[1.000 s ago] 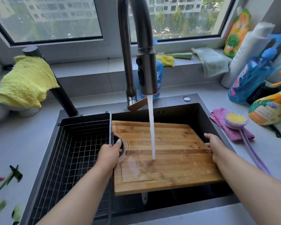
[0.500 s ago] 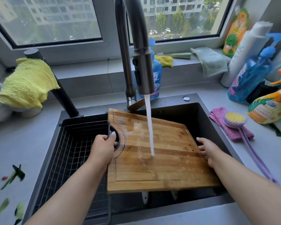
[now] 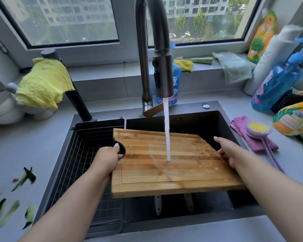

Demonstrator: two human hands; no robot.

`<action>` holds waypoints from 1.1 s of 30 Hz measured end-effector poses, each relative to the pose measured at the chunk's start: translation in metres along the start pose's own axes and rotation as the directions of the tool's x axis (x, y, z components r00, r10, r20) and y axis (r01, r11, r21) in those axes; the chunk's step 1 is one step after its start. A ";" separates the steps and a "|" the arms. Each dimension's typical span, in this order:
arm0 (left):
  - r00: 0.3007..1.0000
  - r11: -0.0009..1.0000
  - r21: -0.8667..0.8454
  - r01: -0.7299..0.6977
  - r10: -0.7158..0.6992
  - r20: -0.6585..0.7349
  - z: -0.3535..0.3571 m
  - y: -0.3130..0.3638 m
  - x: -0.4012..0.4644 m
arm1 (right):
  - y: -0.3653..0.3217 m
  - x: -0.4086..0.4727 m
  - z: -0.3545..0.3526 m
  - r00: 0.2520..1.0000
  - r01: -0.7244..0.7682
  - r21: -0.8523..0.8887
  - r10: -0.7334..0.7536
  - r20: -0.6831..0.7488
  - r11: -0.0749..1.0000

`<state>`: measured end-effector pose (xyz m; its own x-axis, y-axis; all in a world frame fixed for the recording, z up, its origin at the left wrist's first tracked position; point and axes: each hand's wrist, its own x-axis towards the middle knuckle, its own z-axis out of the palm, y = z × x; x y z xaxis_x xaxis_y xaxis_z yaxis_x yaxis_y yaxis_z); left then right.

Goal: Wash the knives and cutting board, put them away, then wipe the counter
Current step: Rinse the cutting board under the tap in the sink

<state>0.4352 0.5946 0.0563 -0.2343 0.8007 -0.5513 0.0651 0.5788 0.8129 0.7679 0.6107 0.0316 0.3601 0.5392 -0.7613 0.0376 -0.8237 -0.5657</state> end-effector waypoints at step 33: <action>0.992 0.995 -0.035 -0.095 0.098 0.077 0.000 0.016 0.017 | 0.030 0.020 0.005 0.999 -0.042 0.059 0.040 0.034 0.997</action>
<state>0.4326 0.6181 0.0600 -0.1513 0.8630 -0.4820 0.0527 0.4940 0.8679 0.7716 0.5979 -0.0018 0.3292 0.5118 -0.7935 -0.0323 -0.8337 -0.5512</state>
